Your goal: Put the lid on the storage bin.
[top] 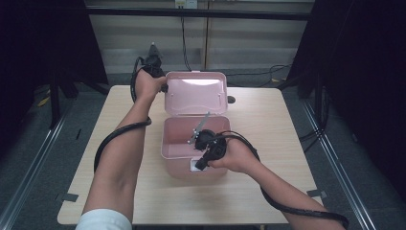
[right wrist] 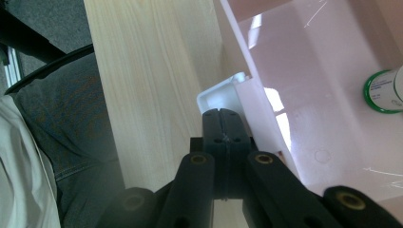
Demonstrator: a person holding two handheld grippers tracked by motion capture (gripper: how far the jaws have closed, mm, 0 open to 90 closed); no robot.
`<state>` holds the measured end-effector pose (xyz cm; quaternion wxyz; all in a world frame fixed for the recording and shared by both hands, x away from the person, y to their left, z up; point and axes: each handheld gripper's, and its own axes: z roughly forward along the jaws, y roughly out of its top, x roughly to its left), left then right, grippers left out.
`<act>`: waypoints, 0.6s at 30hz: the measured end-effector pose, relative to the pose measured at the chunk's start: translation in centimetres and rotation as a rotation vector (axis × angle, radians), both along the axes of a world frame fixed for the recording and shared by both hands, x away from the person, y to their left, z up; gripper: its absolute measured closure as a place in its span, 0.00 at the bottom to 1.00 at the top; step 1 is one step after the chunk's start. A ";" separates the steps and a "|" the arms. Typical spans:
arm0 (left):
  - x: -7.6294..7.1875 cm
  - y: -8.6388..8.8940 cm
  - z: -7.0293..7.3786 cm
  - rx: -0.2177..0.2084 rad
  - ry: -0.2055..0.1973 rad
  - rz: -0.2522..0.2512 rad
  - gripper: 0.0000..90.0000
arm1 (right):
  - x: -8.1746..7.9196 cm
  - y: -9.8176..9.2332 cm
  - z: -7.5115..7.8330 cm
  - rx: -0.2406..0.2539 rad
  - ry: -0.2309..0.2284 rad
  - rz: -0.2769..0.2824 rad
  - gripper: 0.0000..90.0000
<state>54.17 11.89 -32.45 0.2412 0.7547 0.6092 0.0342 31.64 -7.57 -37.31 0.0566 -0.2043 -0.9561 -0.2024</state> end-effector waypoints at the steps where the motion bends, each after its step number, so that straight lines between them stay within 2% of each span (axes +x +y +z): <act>1: -0.1 0.1 0.2 -0.004 -0.004 0.001 0.97 | 0.0 0.0 0.0 0.002 -0.004 0.003 1.00; 18: -1.8 1.4 2.2 -0.009 -0.020 -0.001 0.97 | 0.2 0.1 0.1 -0.011 -0.006 -0.023 1.00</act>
